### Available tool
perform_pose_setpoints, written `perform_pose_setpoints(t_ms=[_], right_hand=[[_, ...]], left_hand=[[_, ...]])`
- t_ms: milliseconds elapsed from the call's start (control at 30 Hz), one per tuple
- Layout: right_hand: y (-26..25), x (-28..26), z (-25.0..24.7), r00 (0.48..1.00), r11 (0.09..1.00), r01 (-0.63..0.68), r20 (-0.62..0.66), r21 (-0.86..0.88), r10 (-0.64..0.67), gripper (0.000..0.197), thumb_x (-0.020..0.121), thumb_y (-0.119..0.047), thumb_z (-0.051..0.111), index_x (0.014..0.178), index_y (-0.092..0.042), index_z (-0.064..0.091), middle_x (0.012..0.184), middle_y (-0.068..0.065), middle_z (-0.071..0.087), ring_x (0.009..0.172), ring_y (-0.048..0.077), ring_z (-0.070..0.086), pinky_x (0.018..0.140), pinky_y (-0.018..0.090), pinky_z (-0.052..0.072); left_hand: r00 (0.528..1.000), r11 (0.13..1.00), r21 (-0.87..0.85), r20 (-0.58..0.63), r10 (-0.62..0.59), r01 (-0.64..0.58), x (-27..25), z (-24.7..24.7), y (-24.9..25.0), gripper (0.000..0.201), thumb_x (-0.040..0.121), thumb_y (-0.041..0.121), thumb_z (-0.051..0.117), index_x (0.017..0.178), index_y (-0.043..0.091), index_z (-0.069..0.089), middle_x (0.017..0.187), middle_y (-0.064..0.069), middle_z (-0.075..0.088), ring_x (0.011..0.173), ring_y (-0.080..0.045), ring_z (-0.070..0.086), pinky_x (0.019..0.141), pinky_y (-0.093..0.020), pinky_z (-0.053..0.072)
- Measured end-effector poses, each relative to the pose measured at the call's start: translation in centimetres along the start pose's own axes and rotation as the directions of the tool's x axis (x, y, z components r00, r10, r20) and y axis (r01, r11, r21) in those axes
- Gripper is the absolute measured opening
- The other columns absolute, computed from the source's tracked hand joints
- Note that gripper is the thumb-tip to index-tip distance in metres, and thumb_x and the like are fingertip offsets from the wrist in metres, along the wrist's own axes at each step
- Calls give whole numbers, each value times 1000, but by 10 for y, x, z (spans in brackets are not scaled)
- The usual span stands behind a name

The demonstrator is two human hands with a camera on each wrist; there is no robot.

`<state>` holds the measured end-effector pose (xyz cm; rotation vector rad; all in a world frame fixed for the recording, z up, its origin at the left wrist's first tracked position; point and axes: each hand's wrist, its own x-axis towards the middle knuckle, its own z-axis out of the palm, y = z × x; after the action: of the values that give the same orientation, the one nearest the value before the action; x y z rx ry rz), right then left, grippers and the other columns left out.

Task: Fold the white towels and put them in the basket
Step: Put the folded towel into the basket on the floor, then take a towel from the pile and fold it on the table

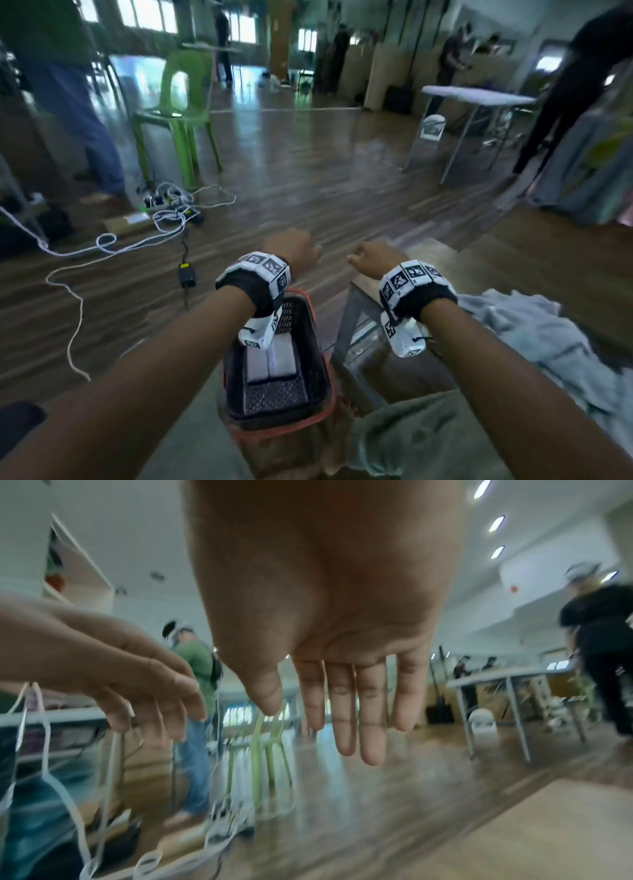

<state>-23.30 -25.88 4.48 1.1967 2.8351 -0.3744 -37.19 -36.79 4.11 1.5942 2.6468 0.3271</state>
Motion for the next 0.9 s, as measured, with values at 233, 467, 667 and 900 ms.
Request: perform_pose_setpoints(t_ms=[233, 467, 667, 900], right_hand=[[75, -113, -34, 977, 987, -159, -140, 6, 158, 39, 88, -52, 47, 112, -24, 60, 117, 0, 64, 103, 22, 61, 94, 40, 47], [148, -190, -40, 908, 926, -372, -183, 66, 378, 31, 90, -43, 50, 107, -21, 63, 116, 1, 65, 108, 22, 58, 87, 35, 46], [199, -221, -23, 826, 846, -528, -183, 79, 533, 30, 85, -44, 50, 110, -31, 62, 121, -2, 62, 107, 20, 58, 91, 41, 48], [235, -223, 20, 832, 859, -509, -224, 56, 507, 22, 86, -28, 54, 105, -27, 65, 110, -3, 68, 101, 19, 62, 84, 36, 50]], left_hand=[[959, 959, 8, 26, 281, -282, -44, 1, 87, 40, 92, 49, 41, 105, 14, 57, 111, -9, 61, 100, -29, 58, 76, -35, 44], [860, 860, -57, 30, 509, -507, -44, 22, 171, 38, 90, 52, 43, 107, 21, 57, 115, -3, 62, 103, -24, 58, 75, -31, 39], [784, 784, -135, 67, 617, -605, -43, 46, 232, 32, 88, 44, 47, 100, 18, 61, 108, -6, 65, 94, -27, 61, 72, -30, 43], [674, 664, -208, 28, 738, -718, -37, 105, 270, 19, 88, 32, 50, 82, 17, 61, 98, -2, 67, 91, -27, 63, 71, -33, 49]])
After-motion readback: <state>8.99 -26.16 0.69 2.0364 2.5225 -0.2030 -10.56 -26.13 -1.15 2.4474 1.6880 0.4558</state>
